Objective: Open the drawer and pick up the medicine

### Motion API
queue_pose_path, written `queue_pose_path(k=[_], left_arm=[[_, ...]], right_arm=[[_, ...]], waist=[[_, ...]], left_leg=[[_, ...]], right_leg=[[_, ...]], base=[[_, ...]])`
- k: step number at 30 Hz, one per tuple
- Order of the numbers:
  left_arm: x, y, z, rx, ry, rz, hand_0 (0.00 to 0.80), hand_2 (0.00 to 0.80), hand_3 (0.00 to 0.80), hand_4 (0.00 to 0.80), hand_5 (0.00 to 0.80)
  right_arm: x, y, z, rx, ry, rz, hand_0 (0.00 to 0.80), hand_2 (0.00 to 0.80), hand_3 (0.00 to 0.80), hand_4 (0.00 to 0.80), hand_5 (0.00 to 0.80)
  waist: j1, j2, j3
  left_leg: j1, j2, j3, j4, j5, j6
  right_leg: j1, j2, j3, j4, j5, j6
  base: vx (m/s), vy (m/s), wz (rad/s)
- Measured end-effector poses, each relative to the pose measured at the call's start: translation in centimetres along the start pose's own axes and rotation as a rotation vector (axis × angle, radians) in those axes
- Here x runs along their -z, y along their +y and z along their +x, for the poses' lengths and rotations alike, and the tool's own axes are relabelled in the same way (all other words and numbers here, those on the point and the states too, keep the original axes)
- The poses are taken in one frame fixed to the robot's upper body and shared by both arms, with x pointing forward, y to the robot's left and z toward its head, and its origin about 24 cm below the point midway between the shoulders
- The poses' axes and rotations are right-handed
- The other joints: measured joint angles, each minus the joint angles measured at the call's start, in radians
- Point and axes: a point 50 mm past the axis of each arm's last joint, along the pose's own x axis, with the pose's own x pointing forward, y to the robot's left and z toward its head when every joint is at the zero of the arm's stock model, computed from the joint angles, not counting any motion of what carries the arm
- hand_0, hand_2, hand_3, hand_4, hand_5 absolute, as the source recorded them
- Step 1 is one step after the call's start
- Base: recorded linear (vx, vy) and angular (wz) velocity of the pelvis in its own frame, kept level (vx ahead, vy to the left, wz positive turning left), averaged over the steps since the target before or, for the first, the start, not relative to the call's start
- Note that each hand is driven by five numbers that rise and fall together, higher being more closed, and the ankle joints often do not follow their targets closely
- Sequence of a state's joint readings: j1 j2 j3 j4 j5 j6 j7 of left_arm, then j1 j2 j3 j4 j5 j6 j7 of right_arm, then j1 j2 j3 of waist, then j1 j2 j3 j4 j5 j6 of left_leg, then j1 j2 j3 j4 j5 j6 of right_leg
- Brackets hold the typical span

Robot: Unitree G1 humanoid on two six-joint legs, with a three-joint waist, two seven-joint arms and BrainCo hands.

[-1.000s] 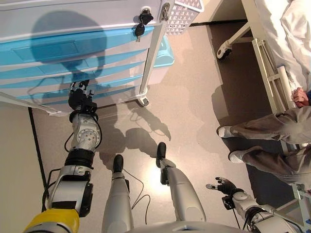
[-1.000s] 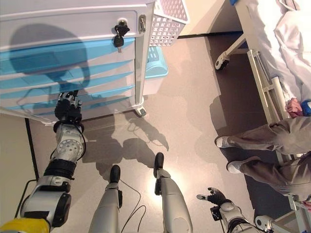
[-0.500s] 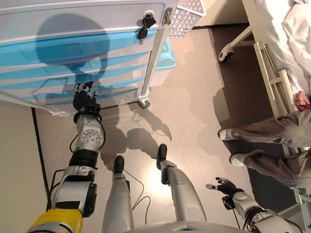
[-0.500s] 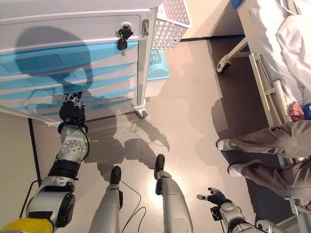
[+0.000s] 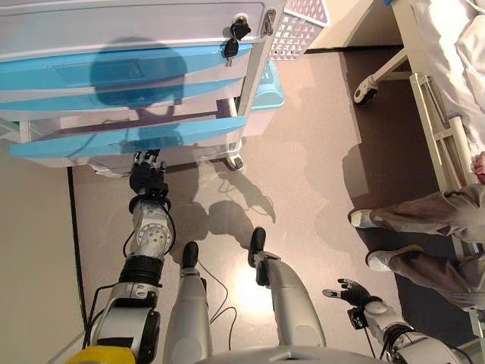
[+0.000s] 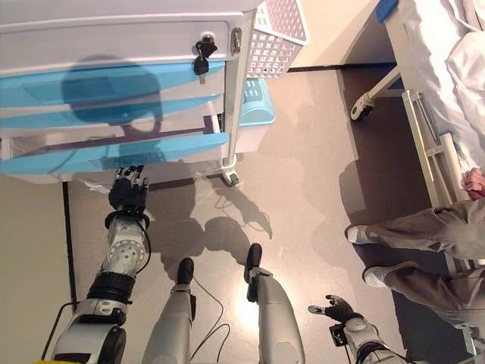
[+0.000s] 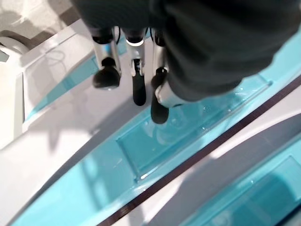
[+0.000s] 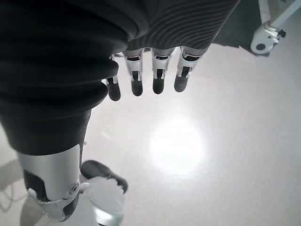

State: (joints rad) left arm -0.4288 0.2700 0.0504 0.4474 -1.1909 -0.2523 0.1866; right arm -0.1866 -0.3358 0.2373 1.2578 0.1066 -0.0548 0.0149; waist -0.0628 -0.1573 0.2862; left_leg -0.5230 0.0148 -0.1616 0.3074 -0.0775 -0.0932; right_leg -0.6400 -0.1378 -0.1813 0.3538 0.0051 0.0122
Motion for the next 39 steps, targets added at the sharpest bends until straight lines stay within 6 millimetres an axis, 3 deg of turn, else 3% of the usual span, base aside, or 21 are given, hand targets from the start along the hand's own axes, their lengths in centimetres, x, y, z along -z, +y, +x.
queue_pose_path(k=[9, 16, 32, 39], left_arm=[[0.0, -0.7, -0.2, 0.043, -0.004, -0.015, 0.800, 0.800, 0.800, 0.800, 0.800], [0.6, 0.0, -0.7, 0.029, 0.015, -0.011, 0.800, 0.800, 0.800, 0.800, 0.800], [1.9, 1.1, -2.1, 0.034, 0.086, 0.014, 0.800, 0.800, 0.800, 0.800, 0.800], [2.4, 1.6, -2.6, 0.033, 0.110, 0.027, 0.800, 0.800, 0.800, 0.800, 0.800]], right_arm=[[-0.1, -0.1, 0.0, 0.005, -0.001, 0.011, 0.000, 0.000, 0.000, 0.000, 0.000], [-0.1, -0.1, 0.0, 0.005, -0.001, 0.008, 0.000, 0.000, 0.000, 0.000, 0.000], [0.4, -0.5, -0.1, 0.018, 0.011, 0.018, 0.000, 0.000, 0.000, 0.000, 0.000], [0.8, -0.6, -0.2, 0.020, 0.021, 0.018, 0.000, 0.000, 0.000, 0.000, 0.000]], waist=[[0.006, 0.003, 0.005], [0.010, 0.005, 0.007], [0.056, 0.021, 0.056], [0.075, 0.023, 0.058]], left_leg=[[-0.015, -0.002, -0.004, 0.007, 0.001, -0.010], [-0.013, -0.003, -0.011, 0.022, -0.001, -0.014], [0.014, 0.012, -0.107, 0.039, -0.002, -0.014], [0.018, 0.018, -0.127, 0.043, -0.006, -0.010]], right_leg=[[-0.013, -0.004, -0.006, 0.010, 0.000, -0.005], [-0.011, -0.007, -0.010, 0.039, -0.019, 0.001], [0.013, -0.008, -0.089, 0.155, -0.103, -0.049], [0.013, -0.008, -0.106, 0.182, -0.126, -0.070]], base=[[0.000, -0.002, 0.01], [-0.008, -0.029, 0.04], [-0.008, -0.039, 0.13], [-0.007, -0.021, 0.07]])
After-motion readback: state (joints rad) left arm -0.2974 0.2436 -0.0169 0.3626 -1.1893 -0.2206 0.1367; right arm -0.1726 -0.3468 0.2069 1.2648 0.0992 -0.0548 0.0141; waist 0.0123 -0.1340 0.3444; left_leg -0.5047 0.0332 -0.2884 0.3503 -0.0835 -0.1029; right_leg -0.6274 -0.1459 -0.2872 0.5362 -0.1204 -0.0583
